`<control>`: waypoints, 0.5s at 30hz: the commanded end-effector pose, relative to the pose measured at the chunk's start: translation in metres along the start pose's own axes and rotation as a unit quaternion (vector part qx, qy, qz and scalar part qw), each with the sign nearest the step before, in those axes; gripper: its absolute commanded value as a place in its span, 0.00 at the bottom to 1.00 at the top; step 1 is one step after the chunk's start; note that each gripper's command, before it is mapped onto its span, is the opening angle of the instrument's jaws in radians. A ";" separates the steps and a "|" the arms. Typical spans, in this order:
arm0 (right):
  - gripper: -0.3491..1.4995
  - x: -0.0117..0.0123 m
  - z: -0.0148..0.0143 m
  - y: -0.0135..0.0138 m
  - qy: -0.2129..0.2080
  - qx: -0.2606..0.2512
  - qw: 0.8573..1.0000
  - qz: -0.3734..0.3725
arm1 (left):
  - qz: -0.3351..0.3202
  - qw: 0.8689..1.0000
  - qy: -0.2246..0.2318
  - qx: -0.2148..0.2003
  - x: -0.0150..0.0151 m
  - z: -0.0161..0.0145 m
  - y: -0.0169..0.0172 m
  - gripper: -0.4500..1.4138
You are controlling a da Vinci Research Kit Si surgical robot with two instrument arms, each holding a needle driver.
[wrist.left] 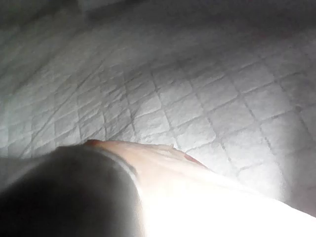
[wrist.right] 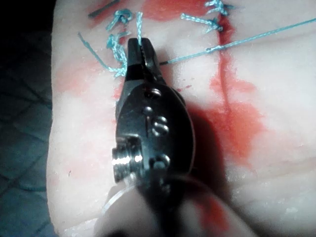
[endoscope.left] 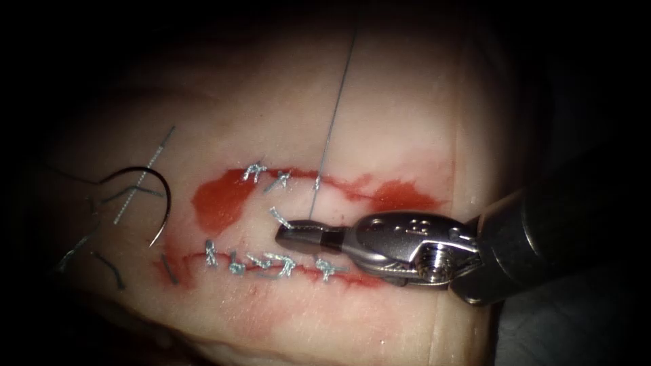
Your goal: Wound Closure
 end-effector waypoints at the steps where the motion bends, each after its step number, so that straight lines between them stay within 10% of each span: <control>1: 0.00 0.0002 0.0010 0.0003 -0.001 -0.003 1.000 0.006 | 0.000 1.000 0.000 -0.001 -0.0006 0.0007 0.0005 0.00; 12: 0.00 0.0001 0.0012 0.0004 0.005 0.003 1.000 0.021 | 0.001 1.000 0.004 -0.003 -0.0002 0.0007 0.0001 0.00; 13: 0.25 -0.0002 0.0012 0.0003 -0.002 0.016 1.000 0.014 | 0.002 1.000 0.002 0.000 0.0000 0.0003 0.0000 0.00; 14: 0.25 -0.0002 0.0012 0.0003 -0.002 0.016 1.000 0.014 | 0.002 1.000 0.002 0.000 0.0000 0.0003 0.0000 0.00; 15: 0.66 -0.0010 0.0008 0.0000 -0.022 0.038 0.999 0.015 | 0.005 1.000 -0.002 0.008 0.0004 -0.0007 0.0000 0.00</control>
